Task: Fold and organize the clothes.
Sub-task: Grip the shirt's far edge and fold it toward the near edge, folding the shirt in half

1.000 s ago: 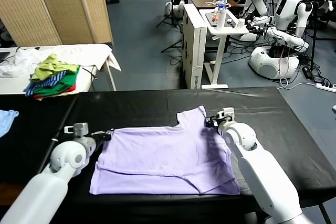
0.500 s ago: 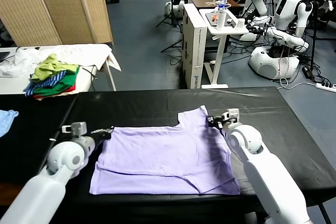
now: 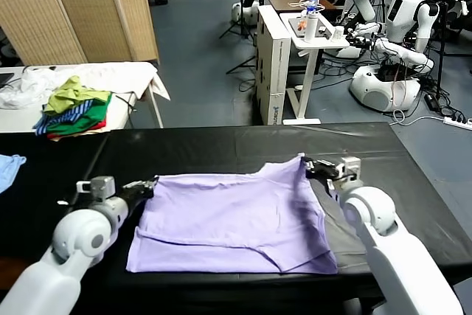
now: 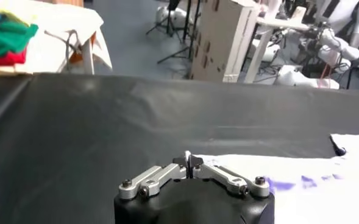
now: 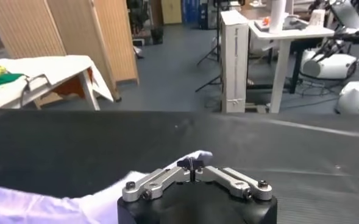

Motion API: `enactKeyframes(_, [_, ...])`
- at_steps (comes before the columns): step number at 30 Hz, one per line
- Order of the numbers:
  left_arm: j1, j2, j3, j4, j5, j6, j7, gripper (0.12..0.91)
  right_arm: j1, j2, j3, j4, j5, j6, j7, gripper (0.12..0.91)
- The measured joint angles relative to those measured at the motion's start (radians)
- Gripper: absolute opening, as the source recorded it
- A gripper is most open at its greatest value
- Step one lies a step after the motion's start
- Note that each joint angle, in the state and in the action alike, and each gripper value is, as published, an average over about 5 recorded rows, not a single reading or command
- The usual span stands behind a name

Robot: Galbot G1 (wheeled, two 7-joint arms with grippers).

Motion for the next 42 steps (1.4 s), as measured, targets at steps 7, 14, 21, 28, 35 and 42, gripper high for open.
enactKeyframes(7, [0.112,-0.012,-0.074,-0.074,0.021,-0.001,0.008,0.157,-0.118,-0.030,0.047,0.097,0.000,-0.059,0.017,0.140])
enactKeyframes(14, [0.202,-0.039,-0.121,-0.119,0.031,0.004,-0.002,0.157,-0.212,-0.056,0.095,0.155,0.006,-0.061,0.001,0.140])
enactKeyframes(21, [0.249,-0.061,-0.140,-0.149,0.040,0.005,-0.031,0.157,-0.312,-0.067,0.125,0.219,0.005,-0.061,0.003,0.140])
enactKeyframes(28, [0.308,-0.092,-0.165,-0.185,0.071,-0.008,-0.038,0.157,-0.398,-0.067,0.140,0.261,0.002,-0.061,0.005,0.140])
enactKeyframes(35, [0.375,-0.119,-0.178,-0.212,0.121,-0.035,-0.029,0.157,-0.443,-0.068,0.141,0.267,-0.002,-0.061,0.005,0.140])
enactKeyframes(42, [0.427,-0.139,-0.179,-0.242,0.180,-0.062,-0.025,0.157,-0.444,-0.068,0.125,0.255,-0.003,-0.061,0.004,0.140])
